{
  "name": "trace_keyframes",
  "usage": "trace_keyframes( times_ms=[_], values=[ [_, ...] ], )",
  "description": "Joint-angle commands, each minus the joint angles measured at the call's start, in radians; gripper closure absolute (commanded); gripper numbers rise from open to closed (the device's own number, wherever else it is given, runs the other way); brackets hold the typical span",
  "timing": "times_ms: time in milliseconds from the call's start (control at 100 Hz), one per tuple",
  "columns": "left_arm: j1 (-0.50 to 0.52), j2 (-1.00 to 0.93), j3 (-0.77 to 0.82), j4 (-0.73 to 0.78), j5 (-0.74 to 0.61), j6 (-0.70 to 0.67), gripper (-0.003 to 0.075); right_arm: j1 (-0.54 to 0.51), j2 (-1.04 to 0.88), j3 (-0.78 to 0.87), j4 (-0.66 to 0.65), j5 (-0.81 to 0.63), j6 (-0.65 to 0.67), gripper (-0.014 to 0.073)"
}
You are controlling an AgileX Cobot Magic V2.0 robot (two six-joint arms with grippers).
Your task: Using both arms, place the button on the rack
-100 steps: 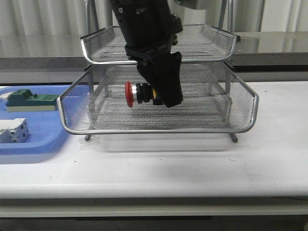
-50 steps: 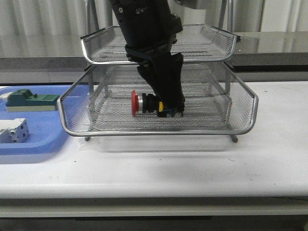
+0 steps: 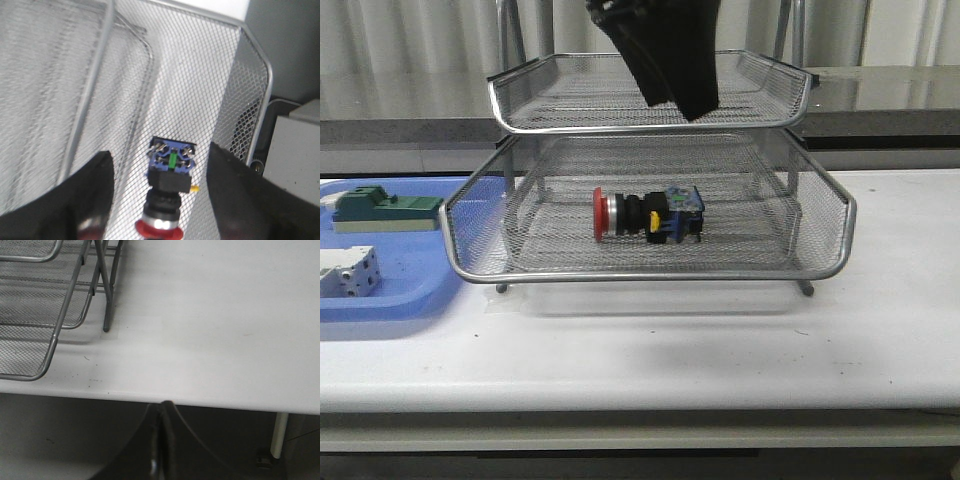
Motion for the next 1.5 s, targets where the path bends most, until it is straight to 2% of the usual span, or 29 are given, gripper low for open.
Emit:
trace_keyframes(
  times_ms=[0, 150, 430, 620, 790, 940, 1160, 1490],
  values=[
    [0.028, -0.103, -0.038, -0.021, 0.037, -0.032, 0.0347, 0.000, 0.000, -0.035, -0.015, -0.059, 0.002, 0.0662],
    [0.109, -0.178, -0.031, -0.019, 0.037, -0.046, 0.0397, 0.000, 0.000, -0.035, -0.015, -0.059, 0.002, 0.0662],
    [0.359, -0.375, 0.122, -0.034, -0.003, -0.062, 0.0397, 0.000, 0.000, -0.035, -0.015, -0.059, 0.002, 0.0662],
    [0.535, -0.554, 0.358, -0.104, -0.169, -0.062, 0.0397, 0.000, 0.000, -0.035, -0.015, -0.059, 0.002, 0.0662],
    [0.654, -0.761, 0.645, -0.142, -0.393, -0.062, 0.0397, 0.000, 0.000, -0.035, -0.015, -0.059, 0.002, 0.0662],
    [0.698, -0.938, 0.894, -0.150, -0.595, -0.062, 0.0397, 0.000, 0.000, -0.035, -0.015, -0.059, 0.002, 0.0662],
    [0.700, -1.171, 1.226, -0.215, -0.835, -0.062, 0.0397, 0.000, 0.000, -0.035, -0.015, -0.059, 0.002, 0.0662],
    [0.697, -1.509, 1.539, -0.350, -1.097, -0.062, 0.0397, 0.000, 0.000, -0.035, -0.015, -0.059, 0.002, 0.0662]
  ],
)
